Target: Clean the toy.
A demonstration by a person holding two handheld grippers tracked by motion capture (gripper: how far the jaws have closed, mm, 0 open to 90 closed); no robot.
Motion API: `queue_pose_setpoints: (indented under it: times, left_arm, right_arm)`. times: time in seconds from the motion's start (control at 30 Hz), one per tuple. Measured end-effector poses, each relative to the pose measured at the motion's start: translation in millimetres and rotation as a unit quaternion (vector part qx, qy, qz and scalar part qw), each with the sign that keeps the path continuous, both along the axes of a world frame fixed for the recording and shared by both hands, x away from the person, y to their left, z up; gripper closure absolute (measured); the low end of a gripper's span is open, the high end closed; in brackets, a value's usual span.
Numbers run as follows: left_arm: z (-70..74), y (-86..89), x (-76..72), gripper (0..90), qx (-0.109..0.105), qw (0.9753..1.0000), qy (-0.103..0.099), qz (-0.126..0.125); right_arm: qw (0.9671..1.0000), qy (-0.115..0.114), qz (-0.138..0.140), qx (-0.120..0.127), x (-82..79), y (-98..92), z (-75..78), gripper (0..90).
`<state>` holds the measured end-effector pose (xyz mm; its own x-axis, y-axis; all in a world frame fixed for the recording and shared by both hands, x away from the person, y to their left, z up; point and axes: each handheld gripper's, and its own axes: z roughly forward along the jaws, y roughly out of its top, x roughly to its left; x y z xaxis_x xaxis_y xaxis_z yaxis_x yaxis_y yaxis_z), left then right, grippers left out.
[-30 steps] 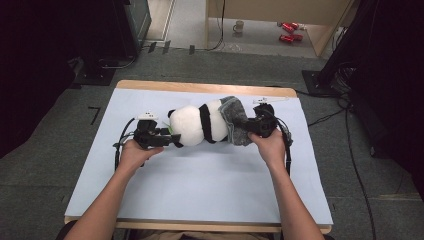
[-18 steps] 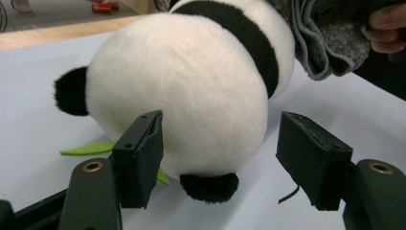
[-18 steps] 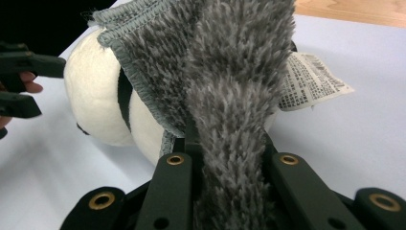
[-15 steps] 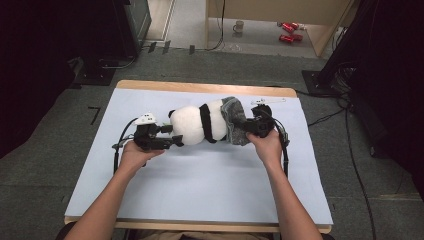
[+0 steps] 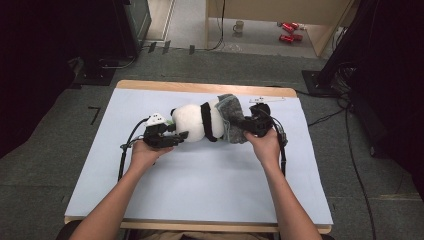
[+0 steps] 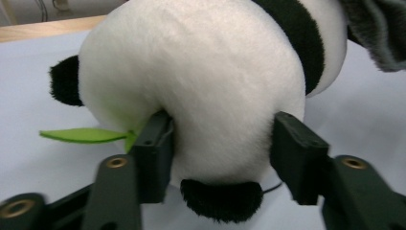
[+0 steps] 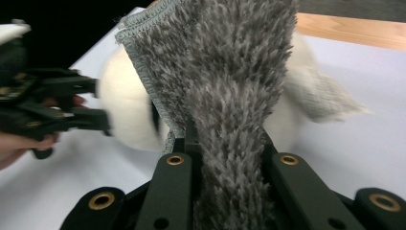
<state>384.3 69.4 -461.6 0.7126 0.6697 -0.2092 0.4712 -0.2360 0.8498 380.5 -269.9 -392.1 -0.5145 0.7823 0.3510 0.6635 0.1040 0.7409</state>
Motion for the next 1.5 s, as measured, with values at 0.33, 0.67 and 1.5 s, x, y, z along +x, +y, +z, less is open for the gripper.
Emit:
queue_pose_setpoints:
  times: [0.33,0.67,1.5]
  left_arm:
    - [12.5,-1.4,-1.0,72.7,-0.008,0.9976,0.069,-0.002]
    - [34.2,-0.2,-16.4,74.1,-0.015,0.9930,0.113,-0.030]
    - [22.4,27.1,4.1,74.0,-0.040,0.9870,0.155,-0.007]
  right_arm:
    - [0.9951,0.009,0.098,0.007,-16.2,68.2,-2.6,77.6]
    - [0.9896,0.011,0.143,-0.003,-29.1,106.4,-16.7,77.5]
    - [0.9981,0.016,0.059,0.001,-4.5,23.4,-9.6,77.3]
